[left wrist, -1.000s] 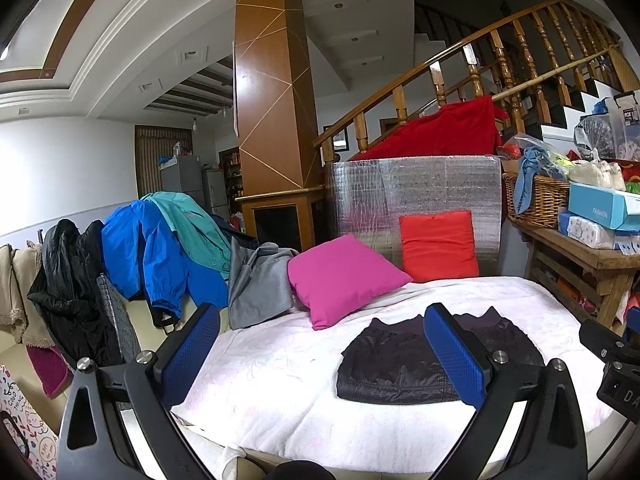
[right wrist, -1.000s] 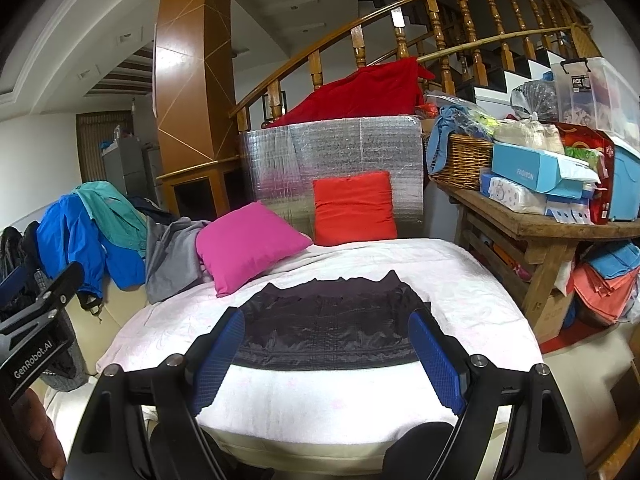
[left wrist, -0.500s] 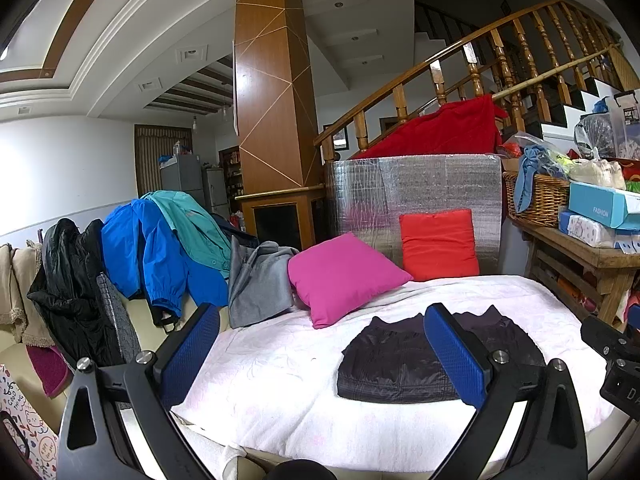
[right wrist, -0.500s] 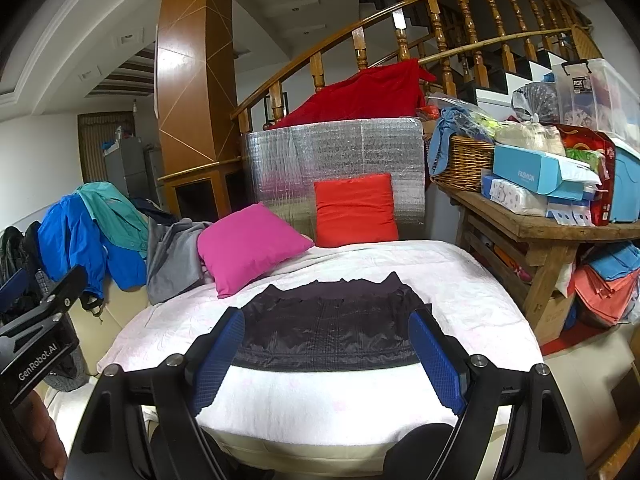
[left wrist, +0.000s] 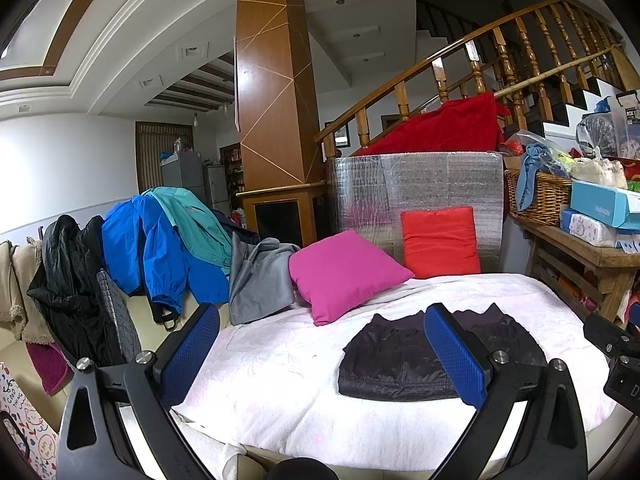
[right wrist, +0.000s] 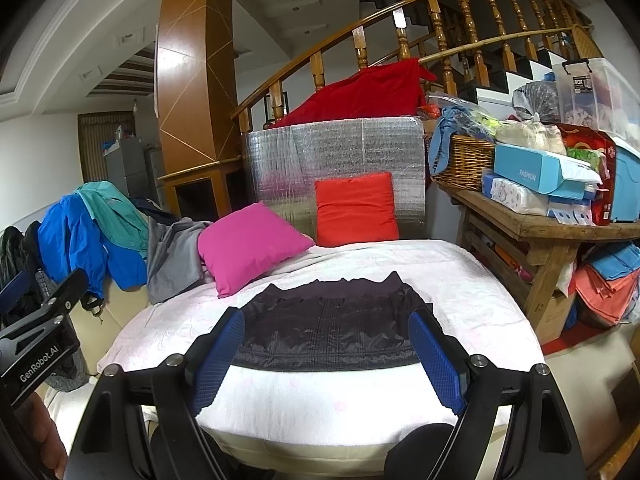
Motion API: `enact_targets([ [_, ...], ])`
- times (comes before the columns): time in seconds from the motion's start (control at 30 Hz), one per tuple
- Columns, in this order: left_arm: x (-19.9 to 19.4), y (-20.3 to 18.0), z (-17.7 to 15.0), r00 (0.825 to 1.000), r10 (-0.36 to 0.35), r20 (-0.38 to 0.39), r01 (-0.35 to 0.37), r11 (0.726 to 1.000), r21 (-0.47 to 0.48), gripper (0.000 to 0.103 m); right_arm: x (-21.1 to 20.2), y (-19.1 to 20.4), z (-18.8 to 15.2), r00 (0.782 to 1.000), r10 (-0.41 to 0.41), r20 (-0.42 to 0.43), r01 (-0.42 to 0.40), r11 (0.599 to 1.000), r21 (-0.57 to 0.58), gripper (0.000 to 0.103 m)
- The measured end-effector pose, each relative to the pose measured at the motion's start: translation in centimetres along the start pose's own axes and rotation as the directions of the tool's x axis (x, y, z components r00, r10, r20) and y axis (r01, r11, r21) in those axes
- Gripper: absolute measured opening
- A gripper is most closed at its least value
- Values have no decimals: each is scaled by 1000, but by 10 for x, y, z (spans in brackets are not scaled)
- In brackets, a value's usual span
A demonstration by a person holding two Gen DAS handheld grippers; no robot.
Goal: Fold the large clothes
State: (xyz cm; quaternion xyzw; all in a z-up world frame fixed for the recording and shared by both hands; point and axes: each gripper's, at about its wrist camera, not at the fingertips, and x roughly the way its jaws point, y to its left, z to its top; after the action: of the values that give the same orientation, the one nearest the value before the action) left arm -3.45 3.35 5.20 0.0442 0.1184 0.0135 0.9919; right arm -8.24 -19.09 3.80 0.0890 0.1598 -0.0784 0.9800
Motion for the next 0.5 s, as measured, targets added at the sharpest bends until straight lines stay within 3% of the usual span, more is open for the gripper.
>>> enact_targets([
  [0.5,1,1,1,1000,-2,1,2,1000,-1,102,1,-3,-1,1000,-5,5,5,1000,-9,87],
])
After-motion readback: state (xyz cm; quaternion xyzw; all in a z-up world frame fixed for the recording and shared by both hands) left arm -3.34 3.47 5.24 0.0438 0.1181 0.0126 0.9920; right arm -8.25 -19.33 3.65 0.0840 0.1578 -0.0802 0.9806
